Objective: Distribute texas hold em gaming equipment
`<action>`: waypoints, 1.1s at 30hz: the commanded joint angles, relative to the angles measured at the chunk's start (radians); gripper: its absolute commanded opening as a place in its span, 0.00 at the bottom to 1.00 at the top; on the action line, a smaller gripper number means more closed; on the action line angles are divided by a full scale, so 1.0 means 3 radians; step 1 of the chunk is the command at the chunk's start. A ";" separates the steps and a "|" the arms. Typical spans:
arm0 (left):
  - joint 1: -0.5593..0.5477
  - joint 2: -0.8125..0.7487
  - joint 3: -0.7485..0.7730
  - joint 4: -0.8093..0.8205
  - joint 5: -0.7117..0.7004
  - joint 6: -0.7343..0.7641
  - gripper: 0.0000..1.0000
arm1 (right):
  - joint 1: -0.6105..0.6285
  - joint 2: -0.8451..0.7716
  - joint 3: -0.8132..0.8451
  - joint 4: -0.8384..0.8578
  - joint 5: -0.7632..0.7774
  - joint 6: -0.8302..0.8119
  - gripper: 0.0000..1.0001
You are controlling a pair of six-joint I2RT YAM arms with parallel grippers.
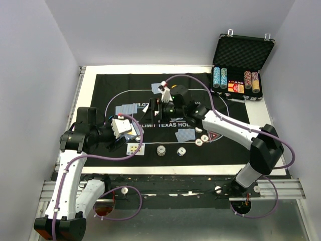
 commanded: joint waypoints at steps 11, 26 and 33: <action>-0.0012 -0.0035 0.0089 0.0031 0.0113 0.0014 0.49 | 0.0143 0.0241 -0.0043 0.0275 -0.0233 0.0252 0.81; -0.0012 -0.0030 0.0125 0.0006 0.0098 0.0024 0.49 | 0.0138 0.0129 -0.0197 0.0260 -0.0120 0.0252 0.51; -0.0012 -0.0025 0.0125 0.0006 0.0108 0.0024 0.49 | 0.0036 -0.0009 -0.0233 0.0193 -0.0059 0.0252 0.43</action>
